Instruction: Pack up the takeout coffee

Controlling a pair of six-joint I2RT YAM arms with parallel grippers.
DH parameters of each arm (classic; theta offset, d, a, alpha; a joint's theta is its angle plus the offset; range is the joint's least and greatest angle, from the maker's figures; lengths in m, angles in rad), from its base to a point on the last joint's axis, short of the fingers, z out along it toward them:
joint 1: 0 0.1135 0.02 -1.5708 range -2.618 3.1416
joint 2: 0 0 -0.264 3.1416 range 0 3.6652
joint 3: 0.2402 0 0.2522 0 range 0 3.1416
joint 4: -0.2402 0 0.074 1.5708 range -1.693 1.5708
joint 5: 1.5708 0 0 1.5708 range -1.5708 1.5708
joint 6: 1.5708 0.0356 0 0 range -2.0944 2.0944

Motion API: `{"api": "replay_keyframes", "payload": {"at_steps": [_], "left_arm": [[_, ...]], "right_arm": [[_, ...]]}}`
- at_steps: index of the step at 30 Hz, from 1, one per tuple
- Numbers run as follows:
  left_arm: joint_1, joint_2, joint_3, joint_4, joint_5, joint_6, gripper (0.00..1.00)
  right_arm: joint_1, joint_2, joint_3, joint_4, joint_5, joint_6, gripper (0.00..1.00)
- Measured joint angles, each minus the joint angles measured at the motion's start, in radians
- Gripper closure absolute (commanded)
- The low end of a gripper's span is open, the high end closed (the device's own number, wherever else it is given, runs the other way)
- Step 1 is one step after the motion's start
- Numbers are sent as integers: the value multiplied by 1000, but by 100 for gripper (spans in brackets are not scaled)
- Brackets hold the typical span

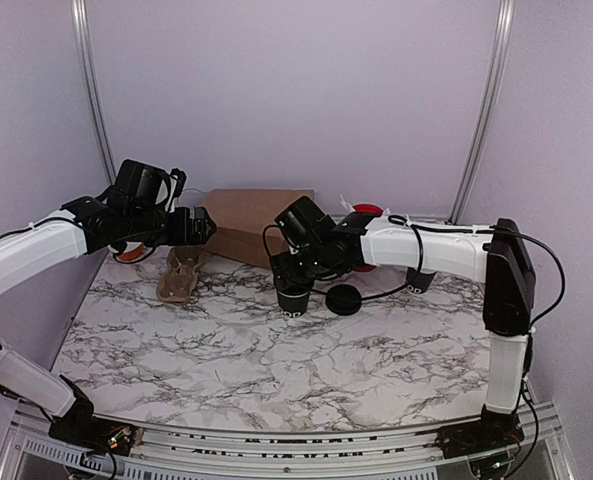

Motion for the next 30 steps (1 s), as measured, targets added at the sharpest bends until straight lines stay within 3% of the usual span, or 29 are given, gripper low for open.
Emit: {"api": "replay_keyframes", "payload": {"at_steps": [18,23,30], "left_arm": [[5,-6,-6,-2,7,0,1],[5,-6,-6,-2,15,0,1],[9,-6,-6,-2,24,-2,1]], "right_arm": [[19,14,3,-19,33,7,29],[22,14,3,-21,43,7,22],[22,16,3,-33,48,5,22]]}}
